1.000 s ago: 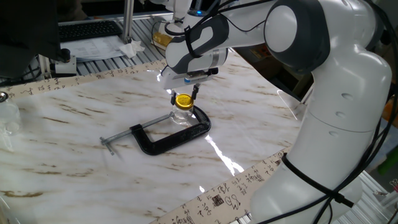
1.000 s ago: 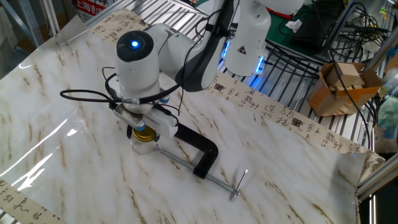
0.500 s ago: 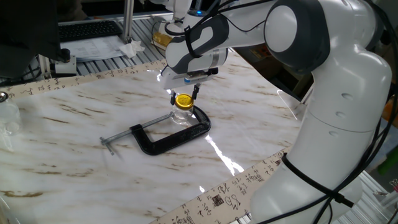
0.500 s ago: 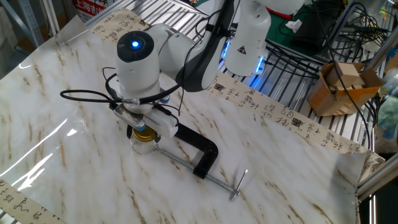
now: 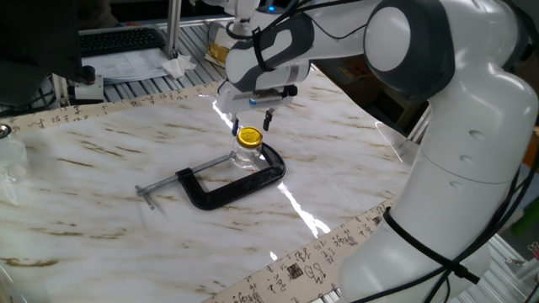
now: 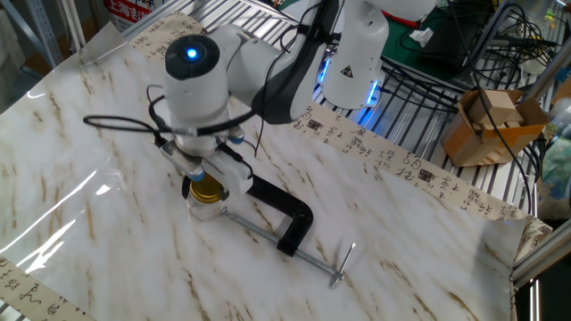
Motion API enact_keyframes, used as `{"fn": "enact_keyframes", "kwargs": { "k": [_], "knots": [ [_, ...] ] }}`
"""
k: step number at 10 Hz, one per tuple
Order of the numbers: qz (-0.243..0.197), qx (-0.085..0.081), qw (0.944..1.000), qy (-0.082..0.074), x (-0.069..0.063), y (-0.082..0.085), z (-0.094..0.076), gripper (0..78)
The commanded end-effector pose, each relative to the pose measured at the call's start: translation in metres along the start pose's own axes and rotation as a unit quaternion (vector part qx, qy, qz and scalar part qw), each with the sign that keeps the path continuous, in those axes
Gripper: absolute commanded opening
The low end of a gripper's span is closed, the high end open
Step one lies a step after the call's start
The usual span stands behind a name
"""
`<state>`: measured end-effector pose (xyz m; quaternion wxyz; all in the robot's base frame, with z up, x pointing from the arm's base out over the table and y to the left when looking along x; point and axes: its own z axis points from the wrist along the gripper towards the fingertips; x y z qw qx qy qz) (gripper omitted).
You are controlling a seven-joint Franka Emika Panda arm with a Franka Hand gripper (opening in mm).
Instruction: Unscrew the lid from the jar
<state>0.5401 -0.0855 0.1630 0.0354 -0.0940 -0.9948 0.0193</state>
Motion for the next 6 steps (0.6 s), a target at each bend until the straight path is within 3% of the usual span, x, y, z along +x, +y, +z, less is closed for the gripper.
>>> {"fn": "enact_keyframes", "kwargs": {
  "k": [1,2,3,4,5,6],
  "knots": [
    [0.223,-0.024,0.9744,-0.005,0.004,-0.007,-0.030,77.4],
    [0.265,-0.035,0.9637,-0.009,0.006,-0.008,-0.032,77.4],
    [0.341,-0.075,0.9366,-0.024,0.011,-0.011,-0.031,77.4],
    [0.361,-0.086,0.9281,-0.034,0.015,-0.013,-0.027,77.4],
    [0.379,-0.079,0.9211,-0.045,0.020,-0.014,-0.023,77.4],
    [0.416,-0.083,0.9041,-0.051,0.024,-0.016,-0.019,77.4]
  ]
}}
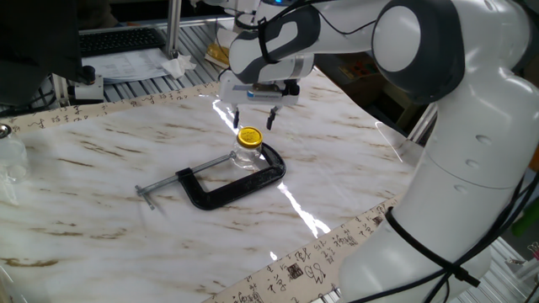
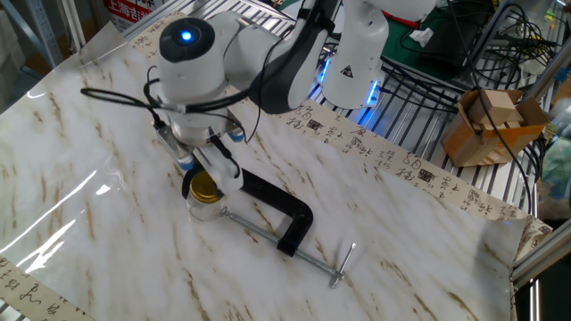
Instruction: Unscrew the lid from the jar
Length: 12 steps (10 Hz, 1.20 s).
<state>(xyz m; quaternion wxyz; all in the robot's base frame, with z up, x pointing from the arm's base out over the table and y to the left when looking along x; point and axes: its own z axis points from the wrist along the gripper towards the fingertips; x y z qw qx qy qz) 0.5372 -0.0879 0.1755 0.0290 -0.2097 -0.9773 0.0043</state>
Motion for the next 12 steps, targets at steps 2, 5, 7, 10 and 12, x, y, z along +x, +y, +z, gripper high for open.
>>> {"fn": "enact_keyframes", "kwargs": {
  "k": [2,5,7,10,12],
  "knots": [
    [0.389,-0.078,0.9166,-0.045,0.0208,-0.0190,-0.0040,77.4],
    [0.491,-0.084,0.8663,-0.033,0.0228,-0.0195,-0.0033,77.4],
    [0.531,-0.094,0.8417,-0.031,0.0243,-0.0197,-0.0023,77.4],
    [0.573,-0.111,0.8117,-0.030,0.0250,-0.0196,-0.0006,77.4],
    [0.578,-0.112,0.8075,-0.029,0.0249,-0.0194,0.0000,77.4]
  ]
}}
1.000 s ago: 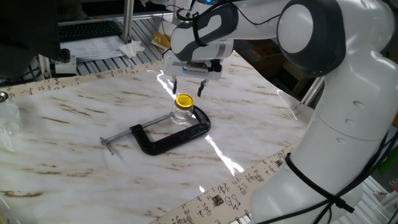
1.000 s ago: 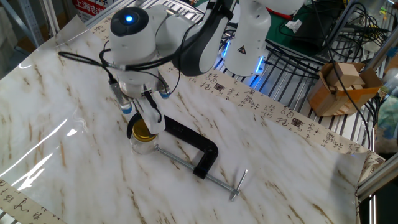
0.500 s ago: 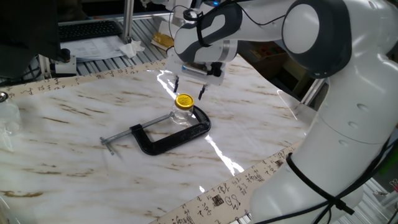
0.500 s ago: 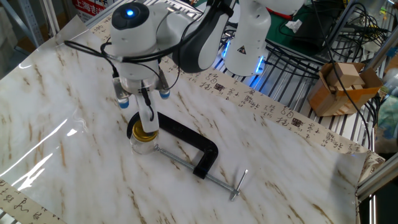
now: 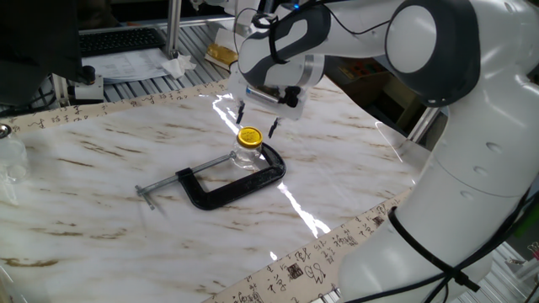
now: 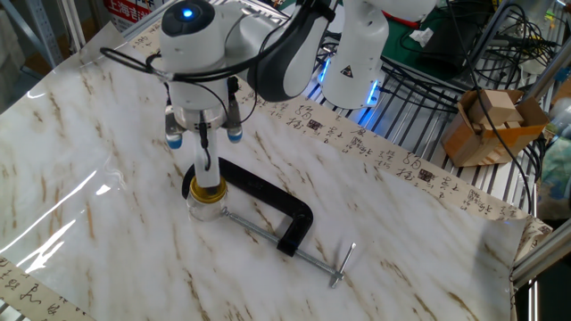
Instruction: Unscrew the lid from the jar
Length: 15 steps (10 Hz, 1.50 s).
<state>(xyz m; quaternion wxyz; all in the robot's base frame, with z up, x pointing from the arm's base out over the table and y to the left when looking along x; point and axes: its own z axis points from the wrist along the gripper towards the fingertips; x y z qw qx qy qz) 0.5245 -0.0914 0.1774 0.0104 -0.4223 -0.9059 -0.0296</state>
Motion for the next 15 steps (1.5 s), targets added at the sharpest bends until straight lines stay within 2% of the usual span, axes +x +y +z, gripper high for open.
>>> {"fn": "enact_keyframes", "kwargs": {
  "k": [1,3,7,8,9,11,12,15],
  "knots": [
    [0.390,-0.078,0.9174,-0.021,0.008,-0.016,0.002,77.4],
    [0.398,-0.081,0.9133,-0.022,0.008,-0.015,0.006,77.4],
    [0.400,-0.081,0.9125,-0.021,0.005,-0.012,0.008,77.4],
    [0.406,-0.082,0.9100,-0.018,0.001,-0.008,0.008,77.4],
    [0.406,-0.083,0.9100,-0.018,0.000,-0.007,0.010,77.4],
    [0.401,-0.082,0.9119,-0.023,-0.001,-0.006,0.017,77.4],
    [0.401,-0.082,0.9119,-0.023,-0.001,-0.006,0.017,77.4],
    [0.391,-0.078,0.9168,-0.019,-0.002,-0.003,0.018,77.4]
  ]
}}
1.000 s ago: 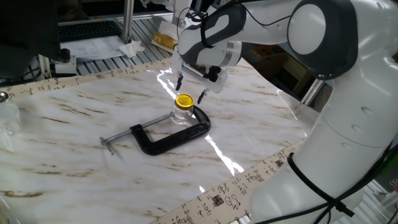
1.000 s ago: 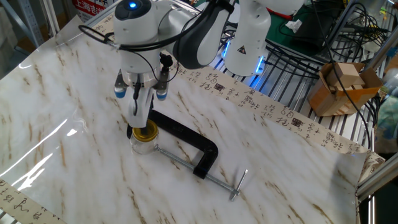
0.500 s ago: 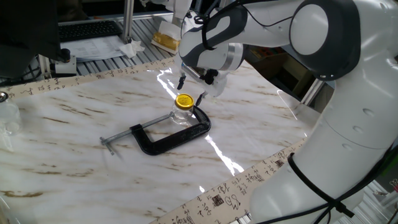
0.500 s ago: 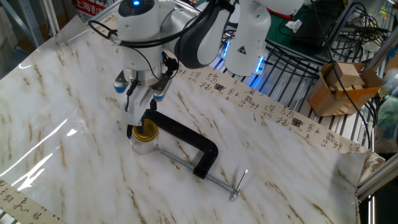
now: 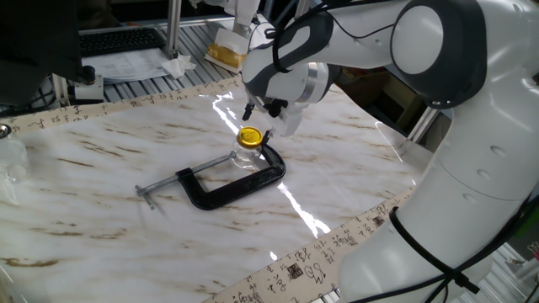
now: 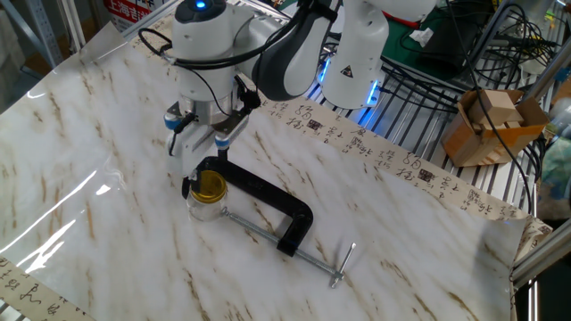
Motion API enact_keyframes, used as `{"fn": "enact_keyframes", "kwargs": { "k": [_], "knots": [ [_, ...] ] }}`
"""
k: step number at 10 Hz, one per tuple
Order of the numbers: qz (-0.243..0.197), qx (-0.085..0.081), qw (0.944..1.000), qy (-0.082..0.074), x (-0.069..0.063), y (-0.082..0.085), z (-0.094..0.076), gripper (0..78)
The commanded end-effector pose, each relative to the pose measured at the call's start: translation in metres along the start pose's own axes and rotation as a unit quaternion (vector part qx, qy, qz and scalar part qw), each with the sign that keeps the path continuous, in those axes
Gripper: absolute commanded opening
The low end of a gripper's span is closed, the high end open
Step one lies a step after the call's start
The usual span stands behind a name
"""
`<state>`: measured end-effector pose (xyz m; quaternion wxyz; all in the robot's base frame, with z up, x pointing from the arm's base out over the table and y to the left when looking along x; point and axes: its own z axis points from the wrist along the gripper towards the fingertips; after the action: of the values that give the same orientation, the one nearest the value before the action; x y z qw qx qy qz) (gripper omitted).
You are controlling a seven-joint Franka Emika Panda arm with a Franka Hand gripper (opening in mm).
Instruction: Unscrew the lid from the jar
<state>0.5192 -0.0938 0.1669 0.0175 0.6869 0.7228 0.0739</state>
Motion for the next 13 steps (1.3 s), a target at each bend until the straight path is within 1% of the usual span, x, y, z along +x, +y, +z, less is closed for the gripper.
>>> {"fn": "enact_keyframes", "kwargs": {
  "k": [1,3,4,5,7,9,12,13],
  "knots": [
    [0.080,-0.019,0.9966,-0.003,0.001,0.007,0.012,77.4],
    [0.078,-0.019,0.9968,-0.003,0.003,0.009,0.014,77.4],
    [0.075,-0.018,0.9970,0.001,0.003,0.010,0.016,77.4],
    [0.074,-0.018,0.9971,0.001,0.003,0.010,0.017,77.4],
    [0.071,-0.018,0.9973,-0.003,0.003,0.009,0.023,77.4],
    [0.071,-0.013,0.9973,-0.008,0.003,0.009,0.024,77.4],
    [0.079,-0.012,0.9968,-0.011,0.003,0.009,0.026,77.4],
    [0.072,-0.006,0.9973,-0.015,0.003,0.008,0.028,77.4]
  ]
}}
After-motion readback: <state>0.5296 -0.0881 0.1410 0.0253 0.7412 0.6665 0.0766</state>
